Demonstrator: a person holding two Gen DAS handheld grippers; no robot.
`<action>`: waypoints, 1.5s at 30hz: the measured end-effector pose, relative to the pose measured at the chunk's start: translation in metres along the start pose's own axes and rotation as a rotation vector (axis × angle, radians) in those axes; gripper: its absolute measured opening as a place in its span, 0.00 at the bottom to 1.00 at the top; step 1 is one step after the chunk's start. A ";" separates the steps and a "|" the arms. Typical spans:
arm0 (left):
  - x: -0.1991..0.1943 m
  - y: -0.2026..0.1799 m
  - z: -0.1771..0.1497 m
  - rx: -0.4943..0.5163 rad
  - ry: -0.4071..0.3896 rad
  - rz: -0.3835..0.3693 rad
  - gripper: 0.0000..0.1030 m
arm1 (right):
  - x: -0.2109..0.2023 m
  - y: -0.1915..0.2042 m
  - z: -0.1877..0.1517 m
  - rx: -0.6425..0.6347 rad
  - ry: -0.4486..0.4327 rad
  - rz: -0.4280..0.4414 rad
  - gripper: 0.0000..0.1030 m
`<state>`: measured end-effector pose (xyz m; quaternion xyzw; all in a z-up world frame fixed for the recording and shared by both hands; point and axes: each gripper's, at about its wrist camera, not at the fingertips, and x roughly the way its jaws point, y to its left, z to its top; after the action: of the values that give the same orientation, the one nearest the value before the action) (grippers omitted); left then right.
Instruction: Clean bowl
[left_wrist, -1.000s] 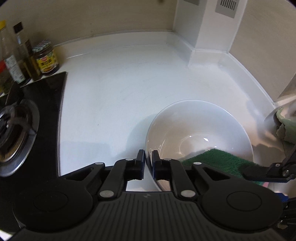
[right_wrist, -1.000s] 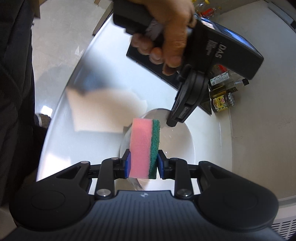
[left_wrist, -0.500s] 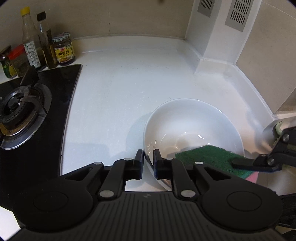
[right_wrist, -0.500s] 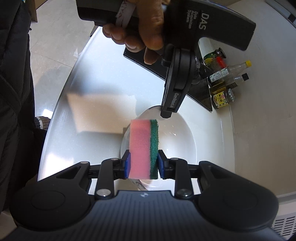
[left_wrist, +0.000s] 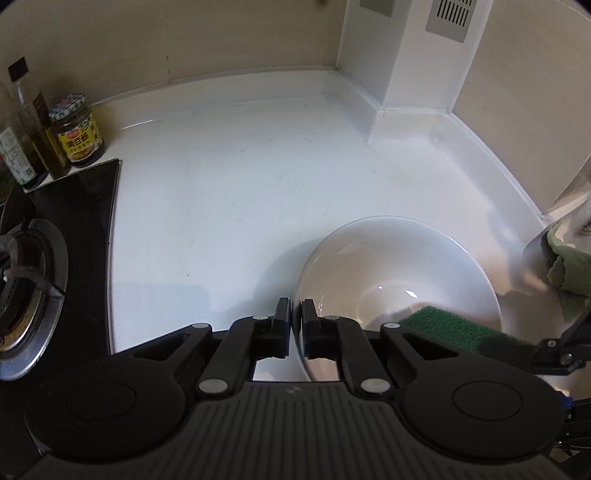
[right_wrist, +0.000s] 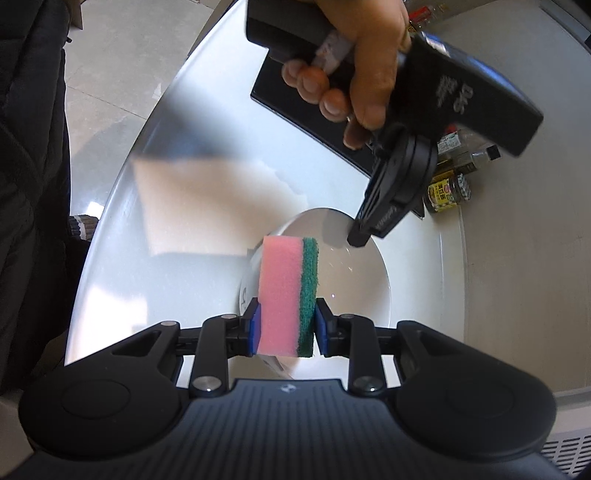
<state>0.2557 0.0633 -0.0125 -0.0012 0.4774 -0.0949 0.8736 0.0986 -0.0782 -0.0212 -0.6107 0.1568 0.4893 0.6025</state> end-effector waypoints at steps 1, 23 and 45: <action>-0.005 0.002 -0.005 -0.015 -0.008 -0.003 0.08 | 0.000 0.000 0.000 0.001 -0.001 -0.001 0.24; 0.013 0.011 0.018 0.019 0.060 -0.010 0.08 | -0.002 0.001 0.006 -0.009 -0.009 -0.019 0.24; -0.004 0.015 -0.003 -0.024 0.024 0.022 0.05 | 0.002 -0.001 0.019 -0.008 -0.050 0.014 0.24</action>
<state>0.2533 0.0790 -0.0124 -0.0051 0.4887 -0.0794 0.8688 0.0928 -0.0604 -0.0185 -0.5998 0.1441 0.5093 0.6001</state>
